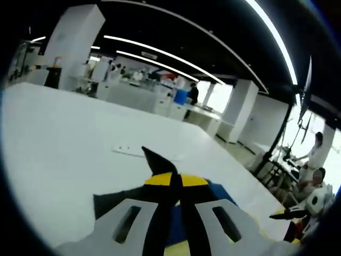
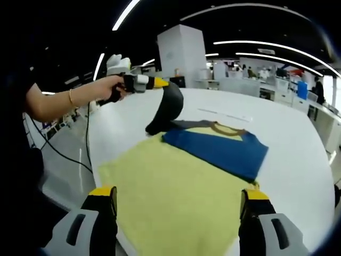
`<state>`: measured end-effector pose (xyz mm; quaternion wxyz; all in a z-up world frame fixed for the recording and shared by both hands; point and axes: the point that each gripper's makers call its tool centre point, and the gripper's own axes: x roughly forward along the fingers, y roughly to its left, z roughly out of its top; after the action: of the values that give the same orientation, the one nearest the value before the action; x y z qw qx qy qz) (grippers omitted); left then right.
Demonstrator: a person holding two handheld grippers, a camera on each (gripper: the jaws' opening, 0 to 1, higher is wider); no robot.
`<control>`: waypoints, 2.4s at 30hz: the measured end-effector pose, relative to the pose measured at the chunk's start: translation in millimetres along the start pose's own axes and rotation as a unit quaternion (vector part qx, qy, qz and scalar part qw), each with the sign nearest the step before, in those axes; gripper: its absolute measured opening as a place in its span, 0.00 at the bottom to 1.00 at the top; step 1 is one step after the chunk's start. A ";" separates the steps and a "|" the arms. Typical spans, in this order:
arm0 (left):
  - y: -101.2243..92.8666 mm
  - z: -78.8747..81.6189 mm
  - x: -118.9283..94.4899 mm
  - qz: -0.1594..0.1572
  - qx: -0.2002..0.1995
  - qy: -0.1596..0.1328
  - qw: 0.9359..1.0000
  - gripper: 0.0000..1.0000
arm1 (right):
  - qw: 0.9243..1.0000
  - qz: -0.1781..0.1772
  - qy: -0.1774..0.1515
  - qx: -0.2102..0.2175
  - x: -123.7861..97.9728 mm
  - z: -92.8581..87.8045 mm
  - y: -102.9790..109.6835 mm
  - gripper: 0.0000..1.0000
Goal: Fold the garment on the visible template until the final outline fits inside the template.
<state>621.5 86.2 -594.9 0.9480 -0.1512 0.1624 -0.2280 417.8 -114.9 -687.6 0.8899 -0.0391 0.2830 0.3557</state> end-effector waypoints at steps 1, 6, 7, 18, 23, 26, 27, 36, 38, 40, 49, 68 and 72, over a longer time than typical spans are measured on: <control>-1.5 -0.1 0.9 -0.002 0.000 0.001 1.000 0.01 | 1.000 0.000 0.000 0.001 -0.3 0.2 0.1 0.95; -19.4 -3.3 12.4 -0.020 0.004 0.007 1.000 0.01 | 1.000 -0.003 -0.004 0.003 -2.7 1.1 -1.4 0.96; -23.7 -3.7 15.2 -0.025 0.007 0.007 1.000 0.01 | 1.000 -0.004 -0.003 0.003 -3.2 0.7 -1.8 0.96; -57.6 -7.5 40.9 -0.070 0.013 0.016 0.997 0.01 | 1.000 -0.013 0.011 0.000 -8.0 -6.8 -6.3 0.96; -74.3 -17.6 52.6 -0.086 0.017 0.026 0.996 0.01 | 1.000 -0.017 0.008 0.003 -9.3 -6.0 -8.4 0.96; -80.8 -24.2 57.8 -0.093 0.018 0.033 0.995 0.01 | 1.000 -0.019 0.009 0.005 -10.4 -7.0 -9.4 0.96; -82.8 -26.9 60.7 -0.095 0.019 0.035 0.995 0.01 | 1.000 -0.020 0.009 0.005 -10.7 -7.6 -9.9 0.96; -114.3 -44.1 86.0 -0.125 0.010 0.051 0.991 0.00 | 0.999 -0.031 0.007 0.016 -17.0 -11.1 -18.0 0.96; -122.7 -48.1 92.4 -0.133 0.012 0.055 0.990 0.00 | 0.999 -0.035 0.005 0.020 -19.0 -10.0 -21.1 0.96; -128.5 -50.5 97.4 -0.139 0.011 0.057 0.989 0.00 | 0.999 -0.039 0.003 0.020 -20.7 -8.5 -24.1 0.96; -153.6 -69.1 113.1 -0.161 0.024 0.073 0.984 0.00 | 0.998 -0.052 0.002 0.026 -25.8 -9.8 -33.8 0.96; -185.2 -134.8 140.9 -0.177 0.057 0.141 0.972 0.00 | 0.997 -0.063 0.007 0.044 -27.6 -23.3 -44.3 0.96; -182.1 -153.4 142.3 -0.173 0.073 0.163 0.969 0.00 | 0.997 -0.065 0.005 0.048 -28.6 -24.6 -46.2 0.96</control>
<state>613.9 -169.7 -701.5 0.8633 -0.0682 0.2690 -0.4215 419.6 -173.4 -699.1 0.9104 -0.0163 0.3016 0.2826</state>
